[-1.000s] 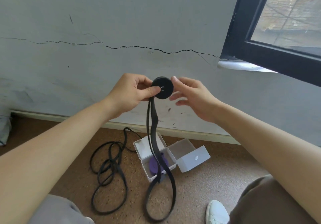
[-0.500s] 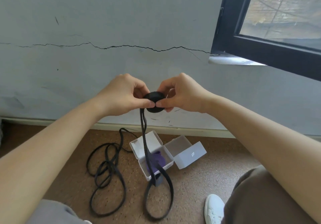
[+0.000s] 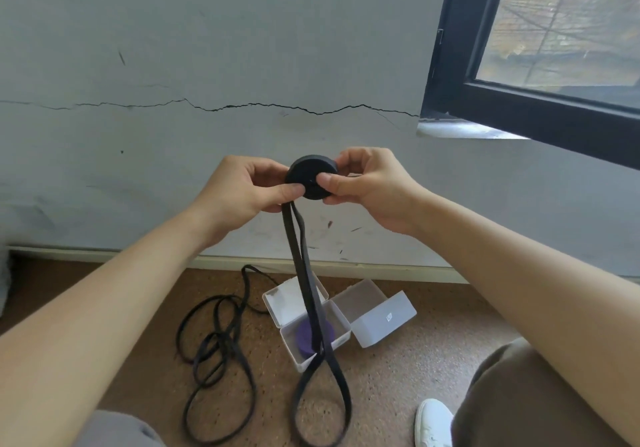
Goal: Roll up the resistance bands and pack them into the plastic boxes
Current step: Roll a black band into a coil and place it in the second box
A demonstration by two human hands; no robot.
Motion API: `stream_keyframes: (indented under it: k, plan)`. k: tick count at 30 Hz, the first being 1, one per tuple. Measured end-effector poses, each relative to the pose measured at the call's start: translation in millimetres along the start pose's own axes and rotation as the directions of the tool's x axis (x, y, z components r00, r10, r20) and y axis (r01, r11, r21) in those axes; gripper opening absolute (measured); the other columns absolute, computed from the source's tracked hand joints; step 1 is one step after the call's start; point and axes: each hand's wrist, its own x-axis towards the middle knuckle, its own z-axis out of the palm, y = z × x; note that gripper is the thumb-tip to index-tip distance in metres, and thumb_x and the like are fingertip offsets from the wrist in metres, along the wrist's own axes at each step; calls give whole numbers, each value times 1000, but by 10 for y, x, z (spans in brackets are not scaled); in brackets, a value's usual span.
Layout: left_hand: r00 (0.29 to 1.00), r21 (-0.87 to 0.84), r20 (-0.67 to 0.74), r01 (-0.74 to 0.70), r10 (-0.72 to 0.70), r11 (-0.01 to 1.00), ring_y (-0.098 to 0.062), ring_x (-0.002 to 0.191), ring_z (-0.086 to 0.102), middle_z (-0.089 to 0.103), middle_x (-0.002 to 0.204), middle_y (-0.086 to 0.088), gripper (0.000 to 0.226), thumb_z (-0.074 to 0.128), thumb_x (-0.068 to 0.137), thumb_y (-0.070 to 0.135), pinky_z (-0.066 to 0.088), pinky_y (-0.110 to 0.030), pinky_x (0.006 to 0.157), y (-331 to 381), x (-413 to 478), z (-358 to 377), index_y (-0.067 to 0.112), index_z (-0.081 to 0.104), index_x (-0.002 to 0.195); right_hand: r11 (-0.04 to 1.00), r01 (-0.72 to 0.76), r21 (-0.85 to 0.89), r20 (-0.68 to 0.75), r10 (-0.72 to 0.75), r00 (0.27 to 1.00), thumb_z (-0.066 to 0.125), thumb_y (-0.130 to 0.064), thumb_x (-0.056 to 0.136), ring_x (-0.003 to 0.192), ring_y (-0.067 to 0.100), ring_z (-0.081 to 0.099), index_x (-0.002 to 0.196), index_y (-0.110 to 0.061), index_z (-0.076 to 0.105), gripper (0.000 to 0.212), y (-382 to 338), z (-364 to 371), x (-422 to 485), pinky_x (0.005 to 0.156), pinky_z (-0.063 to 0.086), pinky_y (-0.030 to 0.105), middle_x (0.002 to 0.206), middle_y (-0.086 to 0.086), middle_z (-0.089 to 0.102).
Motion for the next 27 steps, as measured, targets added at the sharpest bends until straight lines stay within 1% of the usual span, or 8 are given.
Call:
stream_keyframes:
  k: [8,13,18,20,22,24,25,27]
  plan:
    - [998,-210,-55,26,-38,977,-10,87,74,78,94,0,23,81,80,16,58,-23,74,60,8,38,13,77,102,971,8,239,40,-18,999,69,1,90,94,31,73,95,0,62,9,68,3,23,76,61,27,107,24,64]
    - [993,-233,-117,-24,-3,972,-10,92,73,78,95,6,20,80,83,19,58,-25,81,51,-2,47,19,76,103,824,-127,552,142,58,988,68,-2,84,100,27,71,92,-5,61,11,100,120,28,79,60,26,108,17,69]
    - [990,-171,-132,-68,45,983,-19,91,75,79,94,0,18,77,86,17,60,-31,79,-17,-7,16,15,76,104,762,-261,592,225,154,962,63,2,91,100,27,71,97,-4,62,9,181,181,48,75,62,25,107,17,69]
    - [991,-58,-117,-72,65,996,-22,89,76,79,94,-3,20,79,85,14,62,-33,77,-52,-12,0,12,77,105,857,-274,437,237,184,954,70,-1,85,91,26,74,104,-1,63,20,230,110,65,75,63,28,105,17,71]
    - [993,142,-63,-95,105,985,-21,88,76,79,93,-2,23,82,83,14,62,-38,83,-87,-10,-11,12,78,106,989,-131,-73,179,142,974,78,-7,84,84,20,74,110,-2,69,28,295,20,82,72,61,27,102,10,75]
    - [991,374,34,-134,131,918,-16,86,74,79,91,2,24,84,82,18,60,-41,86,-109,-14,0,16,80,105,782,122,-612,191,-4,982,84,-20,83,76,9,70,108,-15,76,28,357,-10,104,69,54,19,94,-5,75]
    - [989,456,82,-149,125,877,-15,85,73,78,90,4,23,84,82,22,59,-41,84,-108,-19,6,19,80,104,679,199,-706,230,-46,972,85,-24,81,75,6,67,109,-19,76,30,374,-1,107,67,51,15,93,-11,73]
    - [982,567,152,-176,108,805,-17,83,71,77,88,4,22,81,80,31,57,-42,80,-89,-24,12,25,80,102,667,257,-699,273,-83,958,86,-25,80,75,8,66,111,-20,75,33,353,34,101,68,54,15,94,-13,71]
